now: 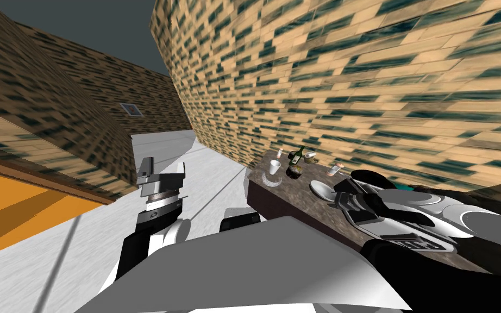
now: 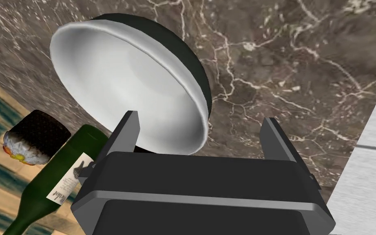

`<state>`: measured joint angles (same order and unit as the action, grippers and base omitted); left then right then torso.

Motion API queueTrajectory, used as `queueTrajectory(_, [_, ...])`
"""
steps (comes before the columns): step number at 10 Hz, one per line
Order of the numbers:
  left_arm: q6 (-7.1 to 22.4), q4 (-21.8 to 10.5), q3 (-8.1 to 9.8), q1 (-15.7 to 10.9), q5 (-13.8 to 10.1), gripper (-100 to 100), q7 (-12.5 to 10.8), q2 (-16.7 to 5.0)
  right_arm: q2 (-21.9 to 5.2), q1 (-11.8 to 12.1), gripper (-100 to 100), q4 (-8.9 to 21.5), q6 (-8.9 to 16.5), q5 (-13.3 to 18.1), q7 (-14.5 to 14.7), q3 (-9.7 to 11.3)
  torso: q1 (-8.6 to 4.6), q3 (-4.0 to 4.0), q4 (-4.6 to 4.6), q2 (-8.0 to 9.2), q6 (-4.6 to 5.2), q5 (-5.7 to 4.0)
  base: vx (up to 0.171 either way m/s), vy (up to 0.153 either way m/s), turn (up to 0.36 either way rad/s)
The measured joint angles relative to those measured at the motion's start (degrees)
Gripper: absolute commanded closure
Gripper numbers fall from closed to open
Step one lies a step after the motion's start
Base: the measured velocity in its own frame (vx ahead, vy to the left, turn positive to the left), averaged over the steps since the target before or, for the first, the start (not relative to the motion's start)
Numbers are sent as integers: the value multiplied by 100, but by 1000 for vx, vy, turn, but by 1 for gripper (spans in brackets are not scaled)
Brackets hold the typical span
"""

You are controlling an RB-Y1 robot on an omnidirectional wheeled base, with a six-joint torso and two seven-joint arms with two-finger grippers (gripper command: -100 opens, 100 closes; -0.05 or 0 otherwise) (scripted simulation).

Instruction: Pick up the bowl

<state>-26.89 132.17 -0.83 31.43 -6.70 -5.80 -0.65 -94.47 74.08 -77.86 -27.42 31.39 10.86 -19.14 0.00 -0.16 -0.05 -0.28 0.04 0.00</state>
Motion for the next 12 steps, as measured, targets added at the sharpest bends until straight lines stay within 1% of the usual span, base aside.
queueTrajectory(1, [0, 0, 0, 0, 0, 0, 0, 0, -141, 59, -100, 51, -31, 37, 23, 30, -1, 1, 0, 1, 0, -1, 70, 0, 68])
queueTrajectory(2, [0, 0, 0, 0, 0, 0, 0, 0, -258, 236, -100, 37, -52, 95, 14, -54, 0, 3, 1, 6, 2, 0, 66, 3, 47])
queueTrajectory(3, [0, 0, 0, 0, 0, 0, 0, 0, -373, 390, -100, 45, -111, 152, 2, -79, 1, 5, 2, 9, 3, -1, 44, 6, 19])
queueTrajectory(4, [0, 0, 0, 0, 0, 0, 0, 0, -435, 329, -100, 67, -135, 139, 30, 70, 2, 10, 4, 17, 5, -1, 16, 4, 2])
queueTrajectory(5, [0, 0, 0, 0, 0, 0, 0, 0, -441, 319, 0, 70, -135, 135, 39, 92, 1, 16, 7, 28, 6, 0, 0, 0, 0])
queueTrajectory(6, [0, 0, 0, -1, 0, 0, 0, 0, -440, 320, -100, 69, -135, 135, 38, 89, 0, 21, 9, 35, 6, -1, 27, -25, 65])
queueTrajectory(7, [0, 0, 0, -1, 0, 0, 0, 0, -371, 352, -100, -36, -37, 164, 33, 127, -8, 19, 8, 32, 5, -3, 52, -36, 94])
queueTrajectory(8, [0, 0, 0, 0, 0, 0, 0, 0, -292, 457, -100, -149, 72, 213, 20, 80, -13, 15, 7, 25, 5, -4, 0, 0, 0])
queueTrajectory(9, [0, 0, 0, 0, 0, 0, 0, 0, -257, 373, -100, -147, 111, 195, 58, 185, -4, 21, 9, 36, 7, -2, -4, -4, 12])
queueTrajectory(10, [0, 0, 0, -1, 0, 0, 0, 0, -210, 272, -100, -168, 166, 174, 110, 342, -3, 24, 10, 41, 7, -2, -10, -11, 34])
queueTrajectory(11, [0, 0, 0, -1, 0, 0, 0, 0, -88, 251, -100, -227, 245, 188, 176, 435, -5, 27, 12, 45, 8, -2, 0, 0, 0])
queueTrajectory(12, [0, 0, 0, -1, 0, 0, 0, 0, -73, 251, 100, -235, 263, 191, 193, 445, -3, 26, 11, 43, 6, -1, 0, 0, 0])
